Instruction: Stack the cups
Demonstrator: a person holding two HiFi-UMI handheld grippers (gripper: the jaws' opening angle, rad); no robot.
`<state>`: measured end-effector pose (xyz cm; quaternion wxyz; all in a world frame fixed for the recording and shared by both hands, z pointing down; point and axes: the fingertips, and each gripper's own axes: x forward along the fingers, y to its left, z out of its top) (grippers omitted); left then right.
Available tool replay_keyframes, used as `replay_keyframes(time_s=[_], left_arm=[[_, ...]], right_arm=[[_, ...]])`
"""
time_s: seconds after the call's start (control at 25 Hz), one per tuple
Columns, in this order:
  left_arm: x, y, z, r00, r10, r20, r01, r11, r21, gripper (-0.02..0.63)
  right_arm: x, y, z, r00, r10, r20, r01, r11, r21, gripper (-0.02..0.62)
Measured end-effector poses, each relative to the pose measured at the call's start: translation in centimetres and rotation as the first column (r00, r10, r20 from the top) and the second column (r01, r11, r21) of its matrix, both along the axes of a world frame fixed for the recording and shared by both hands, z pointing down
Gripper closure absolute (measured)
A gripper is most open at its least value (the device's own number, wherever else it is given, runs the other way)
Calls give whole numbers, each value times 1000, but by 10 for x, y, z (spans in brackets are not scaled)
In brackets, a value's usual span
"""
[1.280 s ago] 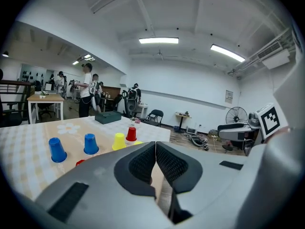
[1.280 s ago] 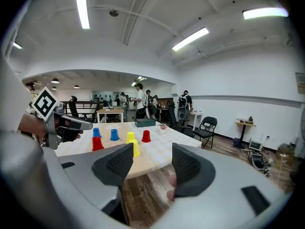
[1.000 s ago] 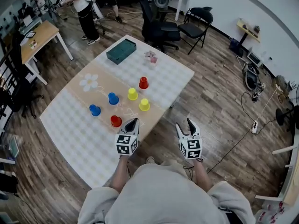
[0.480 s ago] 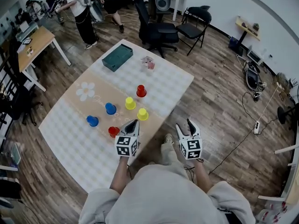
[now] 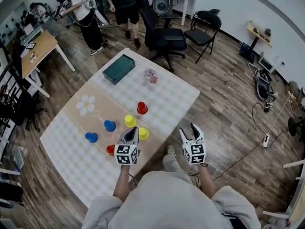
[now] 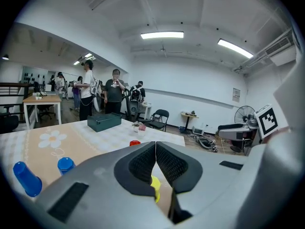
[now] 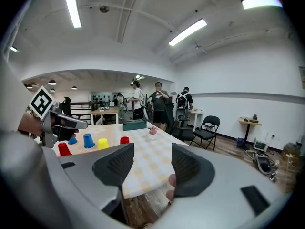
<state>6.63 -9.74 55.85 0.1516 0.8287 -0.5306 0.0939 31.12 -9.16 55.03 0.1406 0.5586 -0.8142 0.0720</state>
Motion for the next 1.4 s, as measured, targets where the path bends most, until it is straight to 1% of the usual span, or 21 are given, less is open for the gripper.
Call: replay_keyframes(time_s=[0.16,0.28,0.4,0.52,0.64,0.8,0.92,1.04,1.12,1.2,1.24,1.32,1.36,1.4], left_arm=[[2,-14,7,998,-56,8,56,998,-6,592],[-4,-23,7,994,-106,18,106,994,0,592],[-13,-31,3,987,-158,25,158,987,3,592],[-24,-34,2,974,-223,27,223,975,4,592],[-36,-33,-1,957,-291,20,291,957,7,592],[-52,-26,-5,932,-363,21,362,932,15,592],[-62,-15,-6,907,-420,23,420,907,22,592],[-80,-2,-10,870,-493,20,492,870,34,592],[-97,13,-13,834,-552,16,551,834,38,592],[-113,31,-15,791,-611,16,610,791,37,592],[-119,39,-16,774,-633,16,632,774,37,592],[-130,50,-18,748,-664,14,663,747,40,592],[-135,56,-18,731,-682,14,682,731,40,592],[-141,64,-18,709,-705,13,704,709,38,592]], right_arm=[[14,-31,2,1000,-31,2,31,1000,-6,364],[20,-53,1,998,-54,10,54,999,-4,364],[28,-72,0,997,-76,13,76,997,-4,364],[31,-88,1,994,-107,11,107,994,-9,365],[19,-106,-1,986,-167,13,167,986,-8,367],[-17,-119,-2,963,-271,16,271,963,-9,368],[-47,-123,1,933,-359,20,359,933,-13,368],[-85,-122,1,888,-460,24,461,888,-14,368],[-113,-117,1,848,-530,22,531,847,-19,368],[-140,-112,1,802,-597,23,597,802,-25,368],[-151,-110,1,783,-621,24,622,783,-25,368],[-170,-107,0,753,-658,25,658,752,-23,368],[-180,-105,0,735,-677,25,678,735,-23,369],[-191,-103,0,714,-699,27,700,714,-25,368]])
